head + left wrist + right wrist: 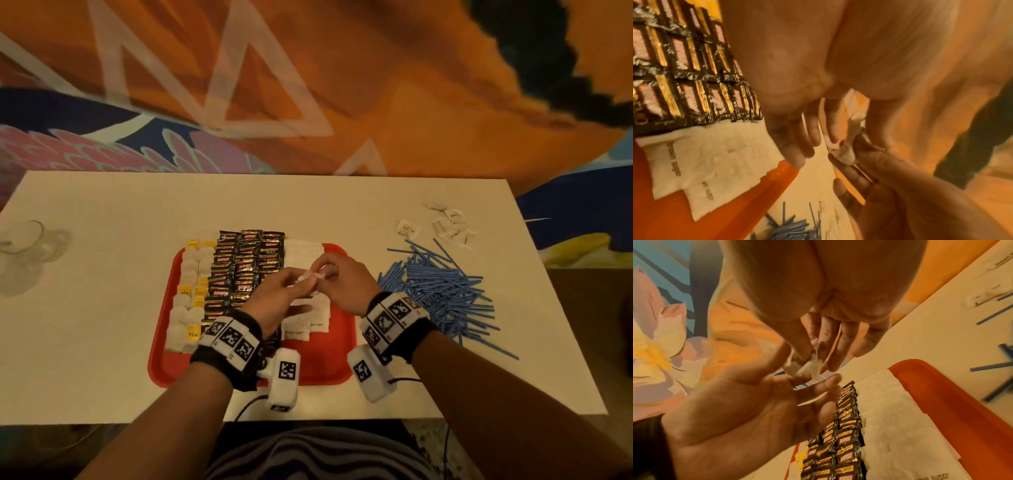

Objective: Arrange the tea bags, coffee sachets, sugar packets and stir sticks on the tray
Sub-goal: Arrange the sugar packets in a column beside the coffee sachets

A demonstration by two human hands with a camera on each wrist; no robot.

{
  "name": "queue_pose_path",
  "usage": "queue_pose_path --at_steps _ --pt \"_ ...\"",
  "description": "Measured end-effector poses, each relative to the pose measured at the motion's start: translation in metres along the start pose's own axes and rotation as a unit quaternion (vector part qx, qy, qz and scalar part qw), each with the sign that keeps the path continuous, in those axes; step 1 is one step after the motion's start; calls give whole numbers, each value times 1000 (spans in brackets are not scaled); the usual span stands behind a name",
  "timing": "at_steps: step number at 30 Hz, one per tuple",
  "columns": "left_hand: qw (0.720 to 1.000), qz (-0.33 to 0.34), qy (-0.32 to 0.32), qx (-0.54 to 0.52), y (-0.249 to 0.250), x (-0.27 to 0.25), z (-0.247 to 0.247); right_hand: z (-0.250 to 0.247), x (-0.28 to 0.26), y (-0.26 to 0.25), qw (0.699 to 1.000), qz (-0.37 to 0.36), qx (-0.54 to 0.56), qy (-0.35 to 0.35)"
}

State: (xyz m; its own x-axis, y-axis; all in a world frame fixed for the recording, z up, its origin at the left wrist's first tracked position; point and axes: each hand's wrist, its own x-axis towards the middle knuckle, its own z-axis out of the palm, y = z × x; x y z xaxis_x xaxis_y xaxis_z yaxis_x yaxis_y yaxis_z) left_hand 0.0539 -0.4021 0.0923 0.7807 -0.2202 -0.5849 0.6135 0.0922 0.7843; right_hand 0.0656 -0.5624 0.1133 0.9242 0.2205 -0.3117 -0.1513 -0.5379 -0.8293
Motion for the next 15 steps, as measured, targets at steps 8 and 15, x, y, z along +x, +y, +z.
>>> queue_pose_path --at_steps 8,15 --pt "988 89 127 -28 -3 1 -4 -6 7 9 994 61 73 45" --pt "991 85 103 9 -3 2 -12 -5 10 6 985 56 165 -2"
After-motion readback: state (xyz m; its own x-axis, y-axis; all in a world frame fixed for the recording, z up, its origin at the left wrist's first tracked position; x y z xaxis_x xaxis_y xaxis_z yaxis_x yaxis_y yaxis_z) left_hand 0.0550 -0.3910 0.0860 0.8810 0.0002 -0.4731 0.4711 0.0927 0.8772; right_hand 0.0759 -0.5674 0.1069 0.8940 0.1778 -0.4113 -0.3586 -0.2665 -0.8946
